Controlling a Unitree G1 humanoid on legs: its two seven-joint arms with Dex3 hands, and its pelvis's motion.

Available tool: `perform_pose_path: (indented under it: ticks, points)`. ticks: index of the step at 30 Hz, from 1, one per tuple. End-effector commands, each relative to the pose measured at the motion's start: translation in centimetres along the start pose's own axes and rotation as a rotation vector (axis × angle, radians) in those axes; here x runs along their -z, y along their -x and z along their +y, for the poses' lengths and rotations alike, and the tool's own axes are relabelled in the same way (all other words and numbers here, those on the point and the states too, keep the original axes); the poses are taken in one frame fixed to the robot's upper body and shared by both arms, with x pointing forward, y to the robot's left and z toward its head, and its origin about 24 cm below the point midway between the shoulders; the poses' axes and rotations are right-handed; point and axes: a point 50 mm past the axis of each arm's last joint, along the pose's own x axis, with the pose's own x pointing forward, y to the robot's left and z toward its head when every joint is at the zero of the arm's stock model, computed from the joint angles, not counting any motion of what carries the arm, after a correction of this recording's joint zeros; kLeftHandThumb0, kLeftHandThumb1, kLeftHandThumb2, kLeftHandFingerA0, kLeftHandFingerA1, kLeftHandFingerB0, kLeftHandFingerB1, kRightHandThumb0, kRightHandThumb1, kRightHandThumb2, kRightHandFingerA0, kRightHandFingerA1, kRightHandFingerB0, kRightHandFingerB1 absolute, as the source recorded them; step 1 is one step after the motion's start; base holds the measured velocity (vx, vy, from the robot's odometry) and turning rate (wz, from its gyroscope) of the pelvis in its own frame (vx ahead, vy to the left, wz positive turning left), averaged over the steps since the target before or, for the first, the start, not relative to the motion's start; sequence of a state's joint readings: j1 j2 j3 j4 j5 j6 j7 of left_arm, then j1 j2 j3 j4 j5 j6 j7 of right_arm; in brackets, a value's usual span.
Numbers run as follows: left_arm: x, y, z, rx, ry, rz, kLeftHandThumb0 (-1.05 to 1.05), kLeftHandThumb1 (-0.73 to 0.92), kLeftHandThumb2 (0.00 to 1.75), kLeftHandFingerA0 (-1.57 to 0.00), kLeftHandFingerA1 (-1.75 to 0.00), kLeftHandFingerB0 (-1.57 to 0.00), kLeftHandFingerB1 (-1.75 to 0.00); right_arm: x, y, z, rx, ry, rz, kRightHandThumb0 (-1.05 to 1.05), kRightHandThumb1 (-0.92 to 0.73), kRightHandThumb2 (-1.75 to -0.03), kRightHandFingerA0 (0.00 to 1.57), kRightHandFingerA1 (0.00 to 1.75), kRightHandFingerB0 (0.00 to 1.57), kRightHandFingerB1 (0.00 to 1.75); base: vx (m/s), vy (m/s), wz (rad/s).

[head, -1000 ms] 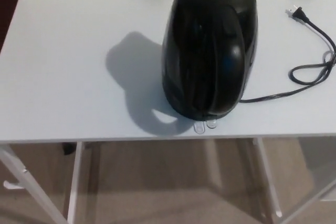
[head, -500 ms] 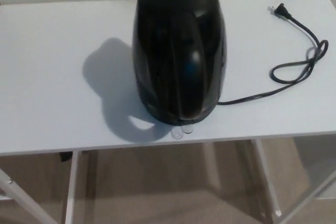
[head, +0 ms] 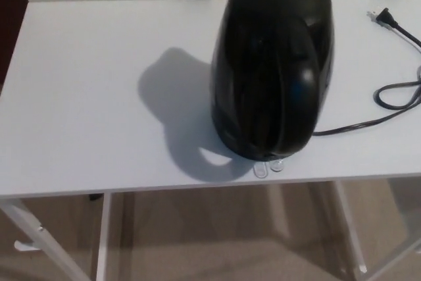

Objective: The robot walk towards a table in front and click the button on the base of the boilling pot using its left middle finger

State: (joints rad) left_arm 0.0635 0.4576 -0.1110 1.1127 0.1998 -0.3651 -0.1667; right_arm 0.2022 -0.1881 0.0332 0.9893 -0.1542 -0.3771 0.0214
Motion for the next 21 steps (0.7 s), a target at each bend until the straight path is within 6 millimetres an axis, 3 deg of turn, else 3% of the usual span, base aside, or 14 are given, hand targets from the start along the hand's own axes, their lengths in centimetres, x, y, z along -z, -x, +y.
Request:
perform_pose_path:
  ticks: [1, 13, 14, 15, 16, 17, 18, 19, 20, 21]
  points:
    - [0.8, 0.4, 0.3, -0.007, -0.032, 0.034, -0.23, 0.5, 0.55, -0.33, -0.43, -0.16, -0.3, 0.2, 0.1, -0.3, 0.011, 0.024, -0.006, -0.08, -0.44, -0.87, 0.45, 0.62, 0.28, 0.54, -0.03, -0.108, 0.06]
    - [0.8, 0.5, 0.2, -0.005, -0.041, 0.018, -0.26, 0.49, 0.55, -0.33, -0.44, -0.14, -0.28, -0.4, -0.3, -0.3, 0.005, 0.033, -0.026, -0.08, -0.43, -0.86, 0.44, 0.62, 0.28, 0.54, -0.01, -0.024, 0.01]
    - [0.3, 0.9, -0.1, 0.038, -0.043, -0.054, -0.31, 0.46, 0.54, -0.48, -0.47, -0.08, -0.26, -0.4, -0.2, -0.2, 0.003, 0.023, -0.028, -0.07, -0.44, -0.86, 0.45, 0.63, 0.28, 0.54, 0.0, 0.0, 0.0]
    - [-0.1, 1.2, -0.7, 0.078, -0.058, -0.116, -0.39, 0.37, 0.68, -0.49, -0.59, -0.07, -0.19, -0.3, -0.1, -0.2, 0.001, 0.022, -0.028, -0.07, -0.44, -0.86, 0.45, 0.62, 0.28, 0.54, 0.0, 0.0, 0.0]
    - [-1.0, 1.5, -1.1, 0.107, -0.086, -0.181, -0.39, 0.46, 0.54, -0.54, -0.48, -0.02, -0.26, -0.6, -0.3, -0.3, 0.003, 0.022, -0.034, -0.07, -0.44, -0.87, 0.45, 0.62, 0.28, 0.54, 0.0, 0.0, 0.0]
    - [-1.3, 1.6, -1.2, 0.114, -0.095, -0.199, -0.39, 0.46, 0.54, -0.54, -0.48, -0.02, -0.26, -0.8, -0.4, -0.4, 0.005, 0.022, -0.036, -0.07, -0.44, -0.87, 0.45, 0.62, 0.28, 0.54, 0.0, 0.0, 0.0]
    - [-2.3, 2.5, -1.9, 0.148, -0.184, -0.282, -0.5, 0.38, 0.74, -0.46, -0.58, -0.01, -0.18, -0.9, -0.6, -0.4, 0.006, 0.025, -0.039, -0.07, -0.44, -0.87, 0.46, 0.63, 0.28, 0.54, 0.0, 0.0, 0.0]
    - [-2.7, 3.1, -2.2, 0.152, -0.214, -0.326, -0.57, 0.38, 0.75, -0.49, -0.58, -0.03, -0.17, -0.9, -0.6, -0.4, 0.006, 0.026, -0.038, -0.07, -0.43, -0.86, 0.46, 0.63, 0.28, 0.54, 0.0, 0.0, 0.0]
    - [-4.2, 5.4, -3.3, 0.175, -0.303, -0.48, -0.68, 0.42, 0.79, -0.46, -0.57, 0.0, -0.06, -0.9, -0.6, -0.4, 0.002, 0.033, -0.034, -0.07, -0.43, -0.86, 0.45, 0.62, 0.28, 0.54, 0.0, 0.0, 0.0]
    - [-4.8, 6.2, -3.6, 0.186, -0.328, -0.523, -0.68, 0.42, 0.79, -0.46, -0.57, 0.0, -0.06, -0.9, -0.6, -0.3, 0.0, 0.035, -0.033, -0.07, -0.43, -0.86, 0.45, 0.62, 0.28, 0.54, 0.0, 0.0, 0.0]
